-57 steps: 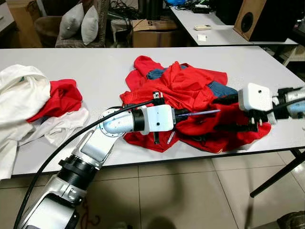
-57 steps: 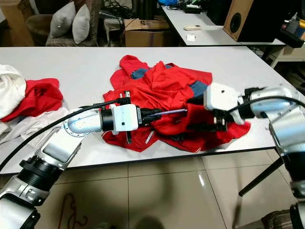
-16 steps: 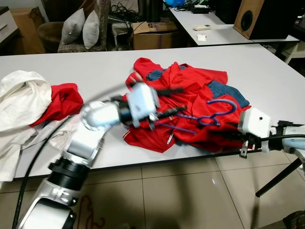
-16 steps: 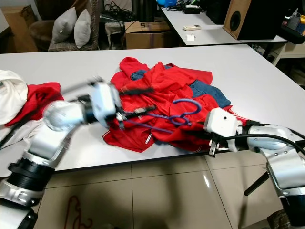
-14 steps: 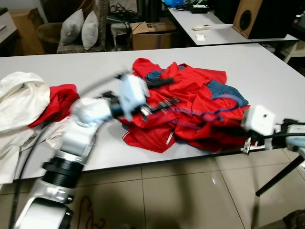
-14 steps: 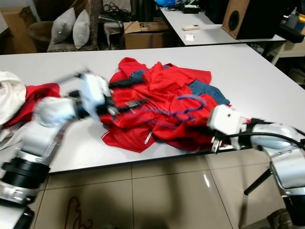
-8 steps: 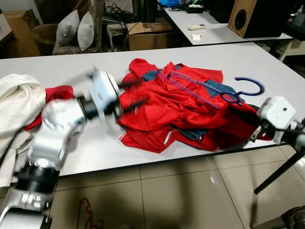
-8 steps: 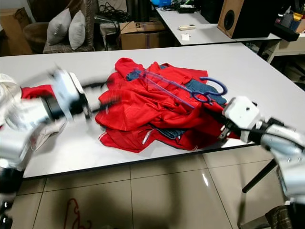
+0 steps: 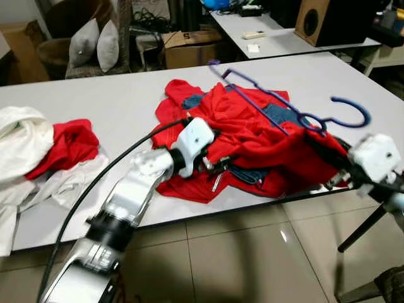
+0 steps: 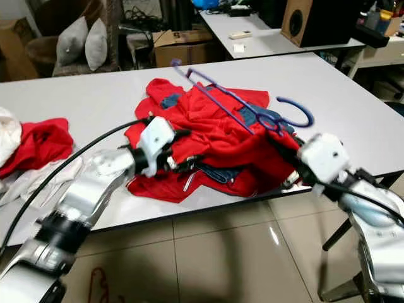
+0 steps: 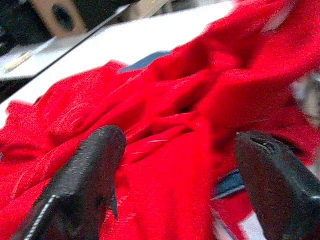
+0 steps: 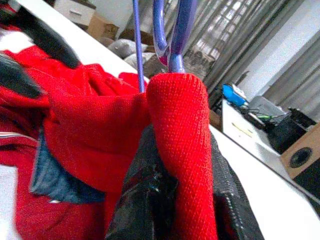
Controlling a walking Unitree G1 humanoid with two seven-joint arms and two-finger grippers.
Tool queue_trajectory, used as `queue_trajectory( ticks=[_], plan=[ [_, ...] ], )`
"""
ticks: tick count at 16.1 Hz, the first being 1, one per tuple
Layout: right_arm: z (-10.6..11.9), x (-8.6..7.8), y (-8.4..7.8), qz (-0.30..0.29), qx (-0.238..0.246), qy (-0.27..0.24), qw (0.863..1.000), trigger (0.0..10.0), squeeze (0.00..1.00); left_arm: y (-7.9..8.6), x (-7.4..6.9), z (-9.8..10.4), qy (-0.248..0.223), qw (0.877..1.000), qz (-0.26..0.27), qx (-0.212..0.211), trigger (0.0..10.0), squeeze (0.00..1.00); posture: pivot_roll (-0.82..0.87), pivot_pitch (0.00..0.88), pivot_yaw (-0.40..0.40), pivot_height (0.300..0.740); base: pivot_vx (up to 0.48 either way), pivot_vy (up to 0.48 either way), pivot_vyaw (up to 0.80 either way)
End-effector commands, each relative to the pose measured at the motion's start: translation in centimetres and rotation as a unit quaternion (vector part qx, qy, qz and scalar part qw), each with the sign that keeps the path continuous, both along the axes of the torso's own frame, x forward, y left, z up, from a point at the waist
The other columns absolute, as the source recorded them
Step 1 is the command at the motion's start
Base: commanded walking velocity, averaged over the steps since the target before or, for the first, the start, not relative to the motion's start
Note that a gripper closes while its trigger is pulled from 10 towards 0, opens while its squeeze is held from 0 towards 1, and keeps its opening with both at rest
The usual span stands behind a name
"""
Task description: Hang hanger
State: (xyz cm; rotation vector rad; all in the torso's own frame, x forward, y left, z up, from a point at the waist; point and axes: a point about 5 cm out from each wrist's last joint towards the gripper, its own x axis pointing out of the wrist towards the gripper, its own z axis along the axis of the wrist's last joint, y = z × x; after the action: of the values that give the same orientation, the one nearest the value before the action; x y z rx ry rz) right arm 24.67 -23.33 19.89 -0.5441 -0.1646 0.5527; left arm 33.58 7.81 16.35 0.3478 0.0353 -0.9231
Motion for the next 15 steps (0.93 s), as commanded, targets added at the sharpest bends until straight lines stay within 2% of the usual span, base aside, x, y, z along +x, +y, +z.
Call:
queue_trajectory(
  ticks=[1, 2, 4, 6, 8, 9, 11, 13, 15],
  plan=[
    [0.6, -0.4, 0.4, 0.016, 0.004, -0.011, 1.0, 0.0, 0.0, 0.8, 1.0, 0.1, 0.009, 0.999, 0.052, -0.004, 10.0, 0.4, -0.09, 0.0, 0.098, 0.74, 0.0, 0.0, 0.0],
    [0.5, -0.6, 0.4, 0.017, 0.006, -0.009, 1.0, 0.0, 0.0, 1.2, 1.7, 0.3, 0.009, 0.997, 0.081, -0.008, 10.0, 0.0, -0.09, 0.0, 0.101, 0.74, 0.0, 0.0, 0.0],
    [0.4, -0.9, 0.2, 0.016, 0.011, -0.008, 1.0, 0.0, 0.0, 1.8, 2.6, -0.2, 0.029, 0.993, 0.111, 0.0, 10.0, 0.0, -0.1, 0.0, 0.107, 0.74, 0.0, 0.0, 0.0],
    [0.4, -1.2, 0.0, 0.015, 0.014, -0.006, 1.0, 0.0, 0.0, 2.0, 3.6, -1.1, 0.057, 0.984, 0.167, -0.006, 10.0, 0.0, -0.1, 0.0, 0.112, 0.74, 0.0, 0.0, 0.0],
    [0.3, -1.3, -0.1, 0.015, 0.014, -0.005, 1.0, 0.0, 0.0, 0.7, 3.6, -1.2, 0.092, 0.983, 0.15, -0.049, 10.0, 0.0, -0.1, 0.0, 0.112, 0.74, 0.0, 0.0, 0.0],
    [0.2, -1.3, -0.1, 0.014, 0.014, -0.004, 1.0, 0.0, 0.0, -0.4, 3.2, -1.7, 0.121, 0.984, 0.12, -0.052, 10.0, 0.0, -0.1, 0.0, 0.114, 0.74, 0.0, 0.0, 0.0],
    [-0.3, -1.4, -0.1, 0.013, 0.009, 0.001, 1.0, 0.0, 0.0, -1.7, 2.1, -2.4, 0.141, 0.987, 0.066, -0.037, 10.0, 0.0, -0.1, 0.0, 0.117, 0.74, 0.0, 0.0, 0.0],
    [-0.5, -1.5, -0.1, 0.012, 0.005, 0.004, 1.0, 0.0, 0.0, -1.1, 2.4, -2.7, 0.12, 0.99, 0.076, -0.012, 10.0, 0.0, -0.11, 0.0, 0.117, 0.74, 0.0, 0.0, 0.0],
    [-0.5, -1.6, -0.2, 0.012, 0.005, 0.006, 1.0, 0.0, 0.0, -0.7, 2.5, -1.7, 0.105, 0.991, 0.069, -0.04, 10.0, 0.0, -0.1, 0.0, 0.114, 0.74, 0.0, 0.0, 0.0]
  ],
)
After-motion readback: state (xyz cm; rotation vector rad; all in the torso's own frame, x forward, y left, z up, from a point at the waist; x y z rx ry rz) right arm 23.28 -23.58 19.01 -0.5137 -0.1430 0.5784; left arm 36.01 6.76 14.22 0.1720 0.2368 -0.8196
